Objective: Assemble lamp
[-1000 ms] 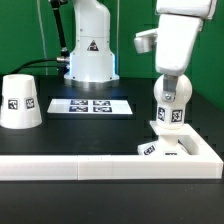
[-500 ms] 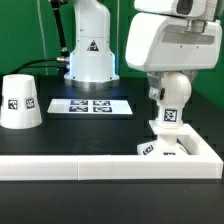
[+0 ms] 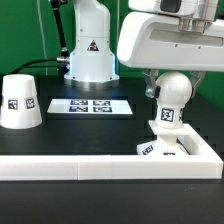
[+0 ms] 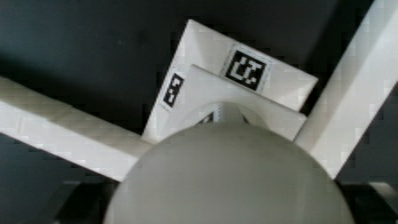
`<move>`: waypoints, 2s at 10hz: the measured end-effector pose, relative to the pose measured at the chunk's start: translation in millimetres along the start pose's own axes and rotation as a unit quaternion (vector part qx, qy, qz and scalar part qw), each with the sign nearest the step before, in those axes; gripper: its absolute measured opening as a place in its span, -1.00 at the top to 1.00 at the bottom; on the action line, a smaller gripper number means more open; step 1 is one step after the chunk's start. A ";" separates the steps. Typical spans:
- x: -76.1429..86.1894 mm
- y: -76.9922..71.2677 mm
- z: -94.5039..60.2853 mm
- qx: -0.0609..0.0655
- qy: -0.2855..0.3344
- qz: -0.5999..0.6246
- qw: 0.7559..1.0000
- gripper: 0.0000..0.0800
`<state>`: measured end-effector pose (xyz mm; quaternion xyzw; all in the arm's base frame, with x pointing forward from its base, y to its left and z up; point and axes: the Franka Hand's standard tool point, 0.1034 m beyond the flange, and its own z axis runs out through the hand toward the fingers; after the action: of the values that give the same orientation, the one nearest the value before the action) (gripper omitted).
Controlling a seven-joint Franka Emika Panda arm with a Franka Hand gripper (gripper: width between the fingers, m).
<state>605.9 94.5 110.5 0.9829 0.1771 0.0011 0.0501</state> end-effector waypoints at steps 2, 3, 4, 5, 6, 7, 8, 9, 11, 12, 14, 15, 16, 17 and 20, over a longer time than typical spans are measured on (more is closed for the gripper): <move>0.6 -2.3 -0.3 0.005 0.001 0.094 0.996 -0.45; 0.7 -4.4 -0.4 0.009 0.000 0.160 0.987 -0.45; 0.7 -4.6 -0.3 0.014 -0.001 0.209 0.978 -0.45; 1.5 -5.6 -0.2 0.023 0.000 0.251 0.968 -0.45; 3.4 -6.5 -0.2 0.036 0.004 0.298 0.954 -0.45; 4.9 -4.4 -0.2 0.044 0.010 0.313 0.949 -0.45; 4.5 -4.4 0.2 0.055 0.007 0.360 0.931 -0.45; 4.1 -5.4 0.4 0.055 0.003 0.396 0.917 -0.45; 4.0 -5.7 0.4 0.056 0.000 0.444 0.894 -0.45; 4.0 -6.1 0.4 0.057 -0.003 0.476 0.878 -0.45; 3.9 -6.5 0.4 0.063 -0.011 0.558 0.827 -0.45; 3.1 -6.8 0.8 0.070 -0.019 0.598 0.798 -0.45; 0.8 -7.0 1.9 0.074 -0.031 0.637 0.766 -0.45; 1.0 -7.0 1.7 0.074 -0.033 0.661 0.746 -0.45; 1.3 -7.8 0.8 0.074 -0.040 0.711 0.698 -0.45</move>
Offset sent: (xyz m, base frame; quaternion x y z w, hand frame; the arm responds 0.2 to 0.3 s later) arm -0.0079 -0.0019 -0.0032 0.0162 -0.0422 0.3176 0.9472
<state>604.4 102.1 108.9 0.8161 -0.5768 -0.0164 -0.0318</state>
